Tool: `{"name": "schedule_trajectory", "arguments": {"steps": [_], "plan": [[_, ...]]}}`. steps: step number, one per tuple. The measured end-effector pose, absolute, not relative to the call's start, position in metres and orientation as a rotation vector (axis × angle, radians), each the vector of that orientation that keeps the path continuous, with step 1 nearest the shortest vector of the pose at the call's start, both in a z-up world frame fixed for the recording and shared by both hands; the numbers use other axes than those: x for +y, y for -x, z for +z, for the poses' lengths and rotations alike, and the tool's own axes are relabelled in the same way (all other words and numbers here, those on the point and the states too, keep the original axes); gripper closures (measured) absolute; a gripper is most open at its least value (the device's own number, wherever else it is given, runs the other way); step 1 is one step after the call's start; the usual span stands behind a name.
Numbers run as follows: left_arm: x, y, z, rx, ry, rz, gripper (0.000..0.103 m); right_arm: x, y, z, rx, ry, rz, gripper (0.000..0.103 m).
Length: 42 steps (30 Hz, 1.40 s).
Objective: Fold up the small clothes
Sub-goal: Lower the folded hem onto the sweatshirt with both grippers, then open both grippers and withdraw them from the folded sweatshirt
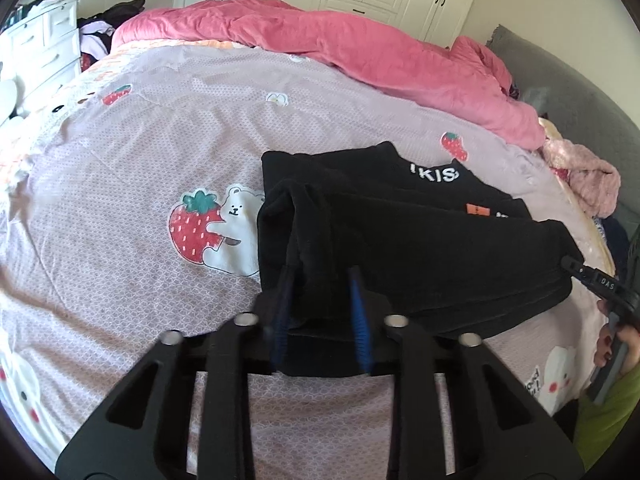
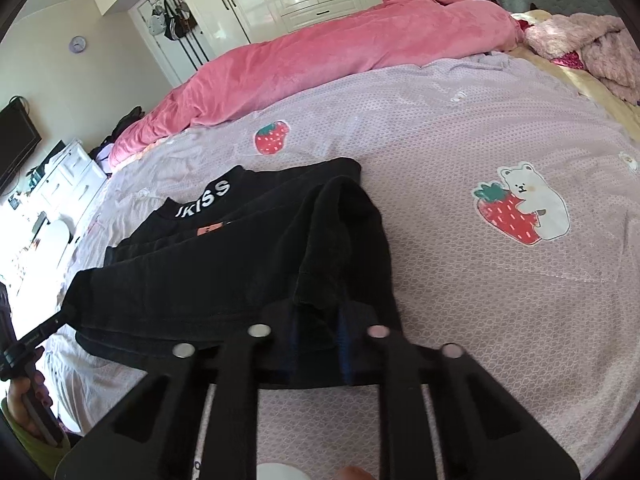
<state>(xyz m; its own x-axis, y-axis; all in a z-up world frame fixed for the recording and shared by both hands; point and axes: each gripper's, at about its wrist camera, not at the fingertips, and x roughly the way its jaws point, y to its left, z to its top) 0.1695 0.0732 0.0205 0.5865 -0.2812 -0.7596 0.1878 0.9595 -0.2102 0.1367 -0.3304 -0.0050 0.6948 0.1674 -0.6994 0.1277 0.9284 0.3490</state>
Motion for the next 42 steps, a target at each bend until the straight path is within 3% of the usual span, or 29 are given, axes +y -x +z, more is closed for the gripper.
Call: {"name": "schedule_trajectory", "arguments": {"steps": [7,18,27,33,35,37,39,42], "plan": [[0.079,-0.169,0.039,0.855,0.18,-0.334,0.098,-0.345,-0.133,0.006,0.743,-0.479,0.064,0.096],[0.117,-0.222,0.048,0.848,0.523,-0.379,0.099,-0.372,-0.175,0.039,0.606,-0.757,0.191,0.096],[0.115,-0.264,0.033,0.856,0.569,-0.319,0.098,-0.385,-0.235,0.016,0.662,-0.819,0.104,0.096],[0.123,-0.293,0.023,0.843,0.593,-0.276,0.087,-0.386,-0.259,0.004,0.696,-0.809,0.067,0.092],[0.131,-0.297,0.018,0.836,0.629,-0.27,0.084,-0.387,-0.263,-0.003,0.711,-0.812,0.056,0.087],[0.138,-0.297,0.015,0.84,0.637,-0.255,0.081,-0.388,-0.264,-0.007,0.711,-0.814,0.045,0.072],[0.143,-0.295,0.016,0.833,0.625,-0.235,0.081,-0.394,-0.263,-0.006,0.693,-0.811,0.008,0.051],[0.153,-0.289,0.018,0.819,0.628,-0.205,0.081,-0.403,-0.256,-0.003,0.675,-0.834,-0.023,0.05]]}}
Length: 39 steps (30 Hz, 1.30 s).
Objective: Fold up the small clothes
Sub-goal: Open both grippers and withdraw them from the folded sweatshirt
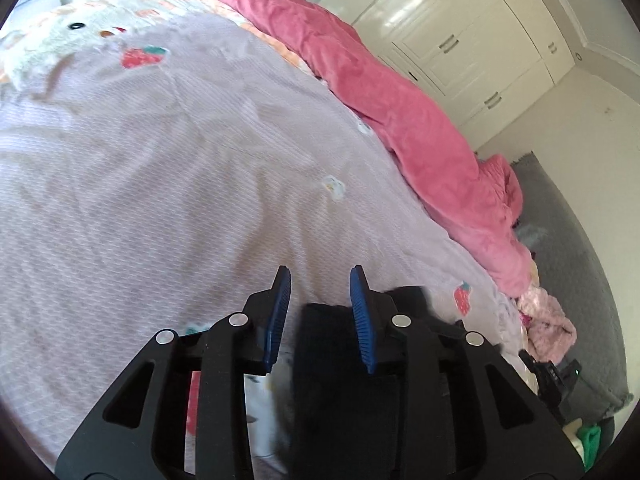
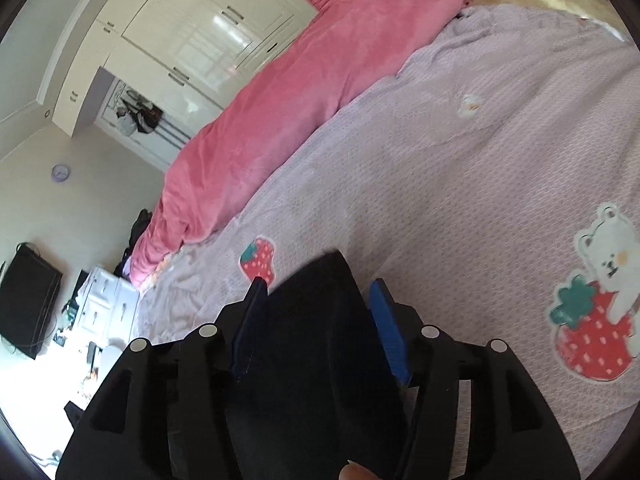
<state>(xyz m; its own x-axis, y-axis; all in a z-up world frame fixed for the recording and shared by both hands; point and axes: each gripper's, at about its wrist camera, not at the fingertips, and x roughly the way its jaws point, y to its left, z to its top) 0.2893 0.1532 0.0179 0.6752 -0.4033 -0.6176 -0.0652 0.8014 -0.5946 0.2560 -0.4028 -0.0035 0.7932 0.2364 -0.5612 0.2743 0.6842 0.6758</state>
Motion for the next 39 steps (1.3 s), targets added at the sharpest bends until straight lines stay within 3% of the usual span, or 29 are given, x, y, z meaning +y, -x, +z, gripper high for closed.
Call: {"name": "schedule_trajectory", "arguments": {"steps": [3,6,9,22,39], "plan": [[0.164,-0.281,0.02,0.814,0.628,-0.178,0.081,-0.404,-0.246,0.003,0.668,-0.803,-0.025,0.043],[0.166,-0.269,0.02,0.827,0.584,-0.17,0.072,-0.396,-0.233,0.006,0.708,-0.66,-0.07,0.035],[0.156,-0.255,0.017,0.871,0.538,-0.209,0.071,-0.388,-0.22,-0.001,0.768,-0.557,-0.079,0.035],[0.094,-0.196,0.02,0.869,0.219,-0.246,0.041,-0.369,-0.169,-0.003,0.796,-0.505,-0.025,0.035],[0.076,-0.182,-0.001,0.925,0.141,-0.235,0.041,-0.339,-0.161,-0.014,0.858,-0.397,0.001,0.035]]}}
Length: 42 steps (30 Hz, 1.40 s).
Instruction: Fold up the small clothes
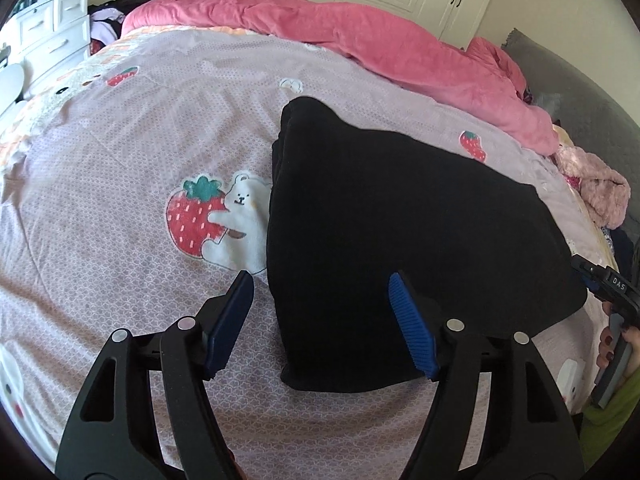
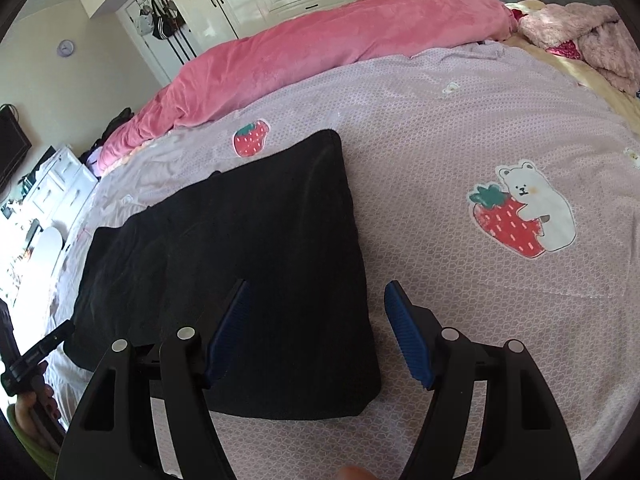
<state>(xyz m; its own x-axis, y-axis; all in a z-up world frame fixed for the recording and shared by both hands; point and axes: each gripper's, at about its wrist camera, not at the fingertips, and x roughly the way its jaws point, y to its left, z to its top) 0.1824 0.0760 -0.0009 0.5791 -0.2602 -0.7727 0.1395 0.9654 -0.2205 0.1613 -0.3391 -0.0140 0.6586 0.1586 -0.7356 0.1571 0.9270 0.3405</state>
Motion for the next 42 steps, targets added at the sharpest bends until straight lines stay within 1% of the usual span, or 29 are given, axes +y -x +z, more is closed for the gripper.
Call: {"name": "schedule_trajectory", "arguments": {"steps": [2,3,4,5,6,7,8,9,10,11,13,16,19,22,24,25,26,27,28,31,33,35,37,39,41,42], "plan": [[0.075,-0.183,-0.002,0.932,0.138,-0.232,0.041,-0.338,-0.162,-0.015,0.861,-0.406,0.016,0.036],[0.075,-0.183,-0.003,0.933,0.137,-0.232,0.041,-0.338,-0.162,-0.015,0.861,-0.407,0.02,0.038],[0.074,-0.183,-0.003,0.934,0.136,-0.234,0.041,-0.338,-0.163,-0.015,0.859,-0.404,0.02,0.042],[0.074,-0.183,-0.003,0.937,0.135,-0.234,0.042,-0.338,-0.162,-0.015,0.858,-0.399,0.019,0.05],[0.074,-0.183,-0.004,0.941,0.134,-0.238,0.051,-0.337,-0.162,-0.015,0.862,-0.388,0.013,0.061],[0.073,-0.182,-0.005,0.948,0.141,-0.253,0.064,-0.338,-0.162,-0.015,0.866,-0.376,0.002,0.069],[0.072,-0.183,-0.006,0.957,0.148,-0.263,0.068,-0.338,-0.161,-0.015,0.868,-0.368,0.003,0.081],[0.071,-0.182,-0.006,0.964,0.151,-0.273,0.077,-0.339,-0.16,-0.014,0.866,-0.37,0.008,0.086],[0.07,-0.182,-0.006,0.966,0.146,-0.277,0.082,-0.34,-0.159,-0.013,0.862,-0.374,0.012,0.088],[0.069,-0.181,-0.005,0.965,0.137,-0.278,0.083,-0.34,-0.158,-0.012,0.858,-0.372,0.012,0.091],[0.069,-0.179,-0.002,0.965,0.135,-0.293,0.09,-0.338,-0.154,-0.007,0.845,-0.35,0.009,0.093],[0.074,-0.173,0.0,0.979,0.147,-0.316,0.092,-0.333,-0.146,-0.004,0.838,-0.299,-0.004,0.093],[0.077,-0.162,0.001,0.983,0.129,-0.327,0.091,-0.338,-0.139,-0.011,0.865,-0.318,-0.02,0.093],[0.072,-0.161,-0.008,1.007,0.086,-0.319,0.09,-0.339,-0.141,-0.022,0.894,-0.314,-0.042,0.091],[0.072,-0.163,-0.011,1.019,0.083,-0.318,0.089,-0.339,-0.143,-0.025,0.901,-0.317,-0.052,0.086],[0.074,-0.164,-0.011,1.02,0.098,-0.322,0.088,-0.34,-0.144,-0.025,0.899,-0.318,-0.06,0.085],[0.074,-0.164,-0.01,1.017,0.103,-0.326,0.087,-0.34,-0.144,-0.024,0.898,-0.316,-0.065,0.079],[0.075,-0.164,-0.008,1.011,0.107,-0.327,0.083,-0.339,-0.143,-0.022,0.895,-0.31,-0.072,0.073],[0.078,-0.164,-0.006,1.003,0.117,-0.331,0.08,-0.339,-0.143,-0.02,0.886,-0.303,-0.078,0.071],[0.088,-0.164,0.003,0.977,0.148,-0.33,0.074,-0.334,-0.138,-0.006,0.83,-0.276,-0.086,0.065],[0.095,-0.167,0.008,0.961,0.17,-0.324,0.071,-0.324,-0.133,0.008,0.762,-0.235,-0.072,0.055],[0.101,-0.171,0.012,0.949,0.195,-0.308,0.066,-0.31,-0.131,0.018,0.716,-0.201,-0.036,0.049],[0.108,-0.175,0.013,0.943,0.22,-0.292,0.063,-0.288,-0.128,0.027,0.676,-0.151,0.03,0.048],[0.113,-0.18,0.015,0.939,0.246,-0.28,0.06,-0.263,-0.124,0.033,0.65,-0.1,0.097,0.038],[0.118,-0.182,0.016,0.934,0.27,-0.271,0.052,-0.238,-0.121,0.037,0.629,-0.069,0.166,0.036],[0.123,-0.182,0.017,0.927,0.289,-0.259,0.045,-0.226,-0.121,0.039,0.625,-0.059,0.199,0.033]]}}
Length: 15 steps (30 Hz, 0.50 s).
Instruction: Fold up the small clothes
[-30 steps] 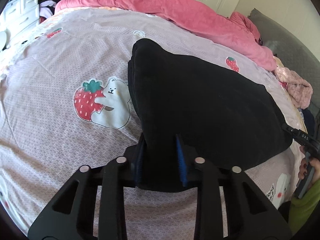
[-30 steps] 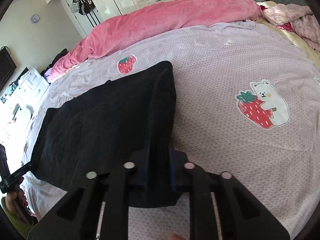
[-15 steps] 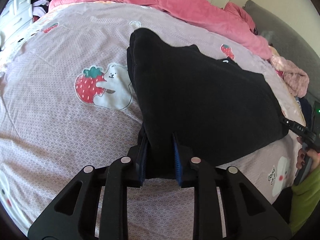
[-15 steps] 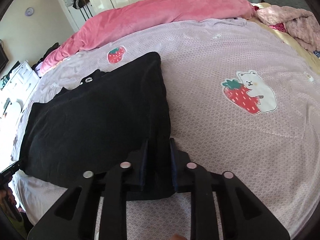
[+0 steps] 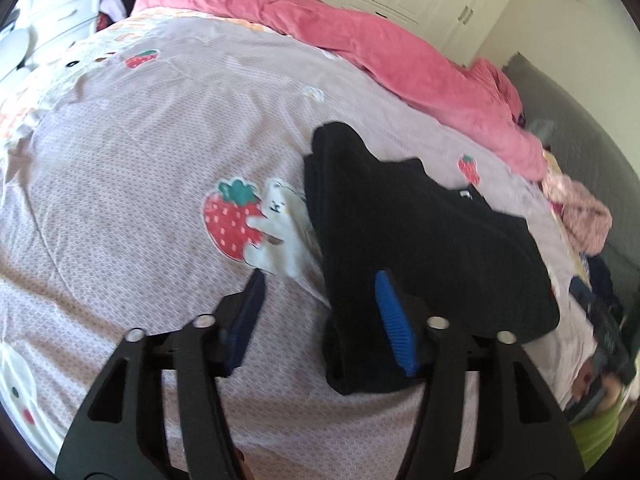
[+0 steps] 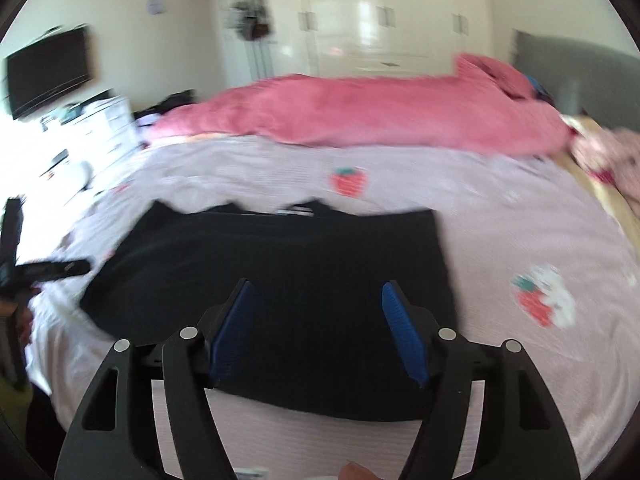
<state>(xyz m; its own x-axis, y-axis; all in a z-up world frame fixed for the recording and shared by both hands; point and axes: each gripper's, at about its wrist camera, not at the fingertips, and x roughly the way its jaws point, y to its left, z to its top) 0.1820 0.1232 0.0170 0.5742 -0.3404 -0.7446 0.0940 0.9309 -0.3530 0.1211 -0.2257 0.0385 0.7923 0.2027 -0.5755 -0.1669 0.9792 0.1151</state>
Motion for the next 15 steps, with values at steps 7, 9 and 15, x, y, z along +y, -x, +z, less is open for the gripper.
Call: {"name": "schedule_trajectory", "arguments": {"steps": [7,9,15], "plan": [[0.135,-0.193,0.019,0.91,0.323,-0.185,0.029,-0.131,-0.125,0.03,0.656,0.065,0.361,0.025],[0.138,-0.196,0.019,0.908,0.333,-0.168,0.029,-0.108,-0.128,0.024,0.683,0.106,0.383,0.024],[0.141,-0.205,0.022,0.898,0.321,-0.131,0.028,-0.064,-0.136,0.009,0.715,0.191,0.429,0.024]]}}
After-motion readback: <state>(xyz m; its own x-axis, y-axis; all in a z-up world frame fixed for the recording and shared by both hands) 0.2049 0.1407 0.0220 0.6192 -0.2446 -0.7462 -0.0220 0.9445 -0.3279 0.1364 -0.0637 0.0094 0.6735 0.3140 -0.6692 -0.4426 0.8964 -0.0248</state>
